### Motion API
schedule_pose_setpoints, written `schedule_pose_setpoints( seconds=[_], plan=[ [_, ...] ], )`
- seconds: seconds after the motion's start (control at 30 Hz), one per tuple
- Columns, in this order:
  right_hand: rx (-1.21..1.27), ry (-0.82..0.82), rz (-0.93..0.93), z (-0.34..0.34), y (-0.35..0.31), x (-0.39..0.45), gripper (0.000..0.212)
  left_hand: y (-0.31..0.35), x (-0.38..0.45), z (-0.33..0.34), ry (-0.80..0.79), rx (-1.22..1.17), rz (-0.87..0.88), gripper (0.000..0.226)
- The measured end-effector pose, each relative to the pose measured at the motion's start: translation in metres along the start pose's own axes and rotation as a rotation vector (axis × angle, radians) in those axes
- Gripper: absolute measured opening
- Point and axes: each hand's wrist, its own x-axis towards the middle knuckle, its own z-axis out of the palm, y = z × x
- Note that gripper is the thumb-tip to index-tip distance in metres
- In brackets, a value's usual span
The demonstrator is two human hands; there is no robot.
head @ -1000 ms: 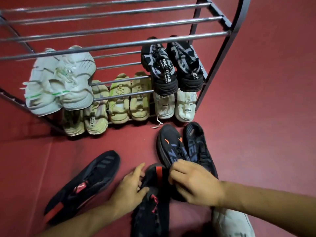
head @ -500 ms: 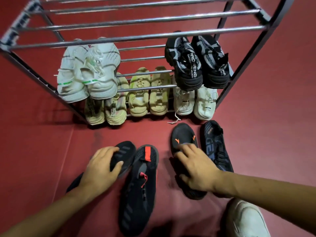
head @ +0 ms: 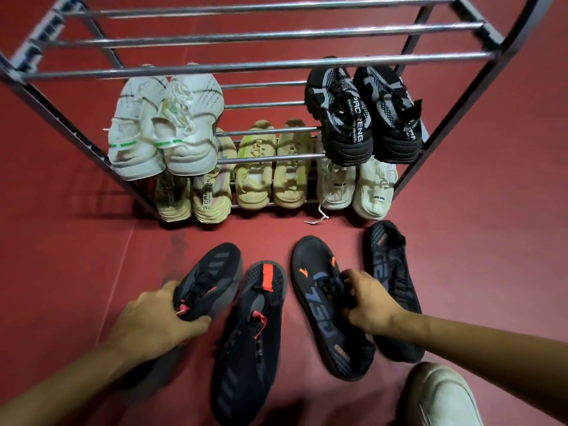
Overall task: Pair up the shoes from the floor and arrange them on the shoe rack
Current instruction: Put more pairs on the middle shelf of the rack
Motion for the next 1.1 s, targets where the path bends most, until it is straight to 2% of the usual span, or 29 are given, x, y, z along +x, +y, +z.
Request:
schedule_pose_setpoints(
  seconds=[0.07,0.13,0.17,0.23,0.27,0.3,0.33,0.4,0.43,0.5,0.6,0.67,0.7,0.77,0.83,0.87,0.9,0.97,1.0,1.03,1.07,1.1],
  plan=[
    [-0.037,-0.026,-0.057,0.004,-0.002,-0.005,0.056,0.014,-0.011,-0.015,0.031,0.051,0.119,0.081],
    [-0.067,0.047,-0.092,0.001,-0.008,-0.007,0.055,0.029,-0.020,-0.025,0.104,0.104,0.336,0.088],
    [-0.020,0.113,-0.110,-0.002,-0.014,-0.009,0.049,0.037,-0.023,-0.029,0.143,0.136,0.465,0.093],
    [0.261,0.204,-0.106,-0.009,-0.031,-0.014,0.033,0.053,-0.025,-0.034,0.220,0.215,0.684,0.101],
    [0.496,0.129,-0.055,-0.016,-0.039,-0.017,0.034,0.062,-0.024,-0.033,0.239,0.238,0.759,0.103],
    [0.778,-0.069,0.021,-0.025,-0.046,-0.020,0.042,0.072,-0.023,-0.033,0.231,0.237,0.796,0.104],
    [1.007,-0.374,0.109,-0.036,-0.052,-0.023,0.051,0.082,-0.022,-0.035,0.208,0.212,0.807,0.106],
    [1.156,-0.891,0.160,-0.056,-0.055,-0.028,0.070,0.099,-0.018,-0.040,0.151,0.156,0.830,0.110],
    [1.164,-1.013,0.119,-0.064,-0.053,-0.027,0.081,0.106,-0.015,-0.043,0.137,0.163,0.864,0.110],
    [1.190,-1.054,0.128,-0.076,-0.047,-0.026,0.102,0.117,-0.009,-0.050,0.145,0.227,0.966,0.107],
    [1.283,-0.895,0.128,-0.085,-0.043,-0.027,0.103,0.131,0.000,-0.054,0.153,0.351,1.071,0.104],
    [1.403,-0.745,0.104,-0.086,-0.036,-0.027,0.095,0.138,0.002,-0.050,0.141,0.330,0.988,0.107],
    [1.526,-0.693,0.099,-0.087,-0.031,-0.027,0.092,0.139,0.002,-0.047,0.126,0.239,0.875,0.108],
    [1.753,-0.669,0.035,-0.090,-0.020,-0.028,0.095,0.143,-0.003,-0.040,0.033,-0.141,0.581,0.099],
    [1.725,-0.703,0.041,-0.088,-0.014,-0.034,0.097,0.148,-0.006,-0.023,-0.166,-0.687,0.377,0.070],
    [1.623,-0.731,0.031,-0.083,-0.015,-0.040,0.094,0.151,-0.008,-0.012,-0.284,-0.882,0.303,0.056],
    [1.482,-0.749,0.007,-0.075,-0.018,-0.044,0.090,0.156,-0.013,-0.002,-0.373,-1.001,0.215,0.053],
    [1.216,-0.709,-0.023,-0.059,-0.029,-0.052,0.071,0.158,-0.015,0.022,-0.421,-1.048,0.026,0.071],
    [1.152,-0.643,-0.024,-0.054,-0.039,-0.054,0.050,0.155,-0.013,0.031,-0.406,-1.024,-0.035,0.080],
    [1.121,-0.580,-0.015,-0.049,-0.044,-0.054,0.029,0.151,-0.011,0.040,-0.375,-0.990,-0.048,0.086],
    [1.099,-0.537,-0.008,-0.046,-0.046,-0.052,0.022,0.145,-0.010,0.047,-0.314,-0.955,-0.018,0.088],
    [1.094,-0.501,0.012,-0.043,-0.043,-0.048,0.025,0.137,-0.010,0.050,-0.233,-0.900,0.036,0.084]
  ],
)
